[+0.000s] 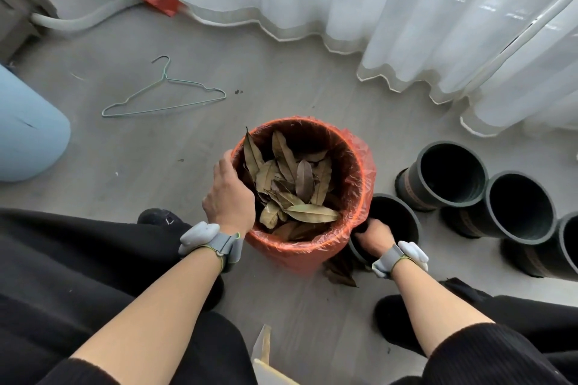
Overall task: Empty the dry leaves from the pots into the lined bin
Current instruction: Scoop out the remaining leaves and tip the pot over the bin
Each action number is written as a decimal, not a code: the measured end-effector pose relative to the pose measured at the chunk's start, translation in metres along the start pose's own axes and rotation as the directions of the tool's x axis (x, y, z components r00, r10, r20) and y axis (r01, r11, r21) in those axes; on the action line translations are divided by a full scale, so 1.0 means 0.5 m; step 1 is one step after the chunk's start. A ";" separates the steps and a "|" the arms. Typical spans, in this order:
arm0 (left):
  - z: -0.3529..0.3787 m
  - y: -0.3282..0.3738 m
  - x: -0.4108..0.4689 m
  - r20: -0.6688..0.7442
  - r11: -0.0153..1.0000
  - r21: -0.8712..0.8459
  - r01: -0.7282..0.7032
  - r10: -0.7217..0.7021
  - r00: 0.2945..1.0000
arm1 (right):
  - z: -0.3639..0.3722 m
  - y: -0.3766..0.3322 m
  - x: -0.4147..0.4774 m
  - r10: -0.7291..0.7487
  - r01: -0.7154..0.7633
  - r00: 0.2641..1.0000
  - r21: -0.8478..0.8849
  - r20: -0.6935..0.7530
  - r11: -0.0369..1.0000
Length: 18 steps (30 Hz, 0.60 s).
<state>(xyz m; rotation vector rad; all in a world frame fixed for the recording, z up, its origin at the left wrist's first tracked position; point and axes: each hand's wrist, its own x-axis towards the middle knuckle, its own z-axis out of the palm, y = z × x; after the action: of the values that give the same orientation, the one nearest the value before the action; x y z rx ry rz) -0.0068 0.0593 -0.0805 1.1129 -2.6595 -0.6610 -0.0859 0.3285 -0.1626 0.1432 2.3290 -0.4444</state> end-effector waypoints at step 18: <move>-0.013 0.007 -0.001 0.051 0.999 -0.008 0.042 -0.042 0.998 | -0.119 0.045 -0.109 -0.029 -0.016 0.998 0.735 0.049 0.678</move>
<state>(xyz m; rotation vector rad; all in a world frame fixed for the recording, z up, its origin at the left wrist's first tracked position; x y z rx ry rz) -0.0064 0.0599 -0.0732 1.1676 -2.6791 -0.7179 -0.0809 0.3724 -0.0912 0.5016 1.9542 -1.3683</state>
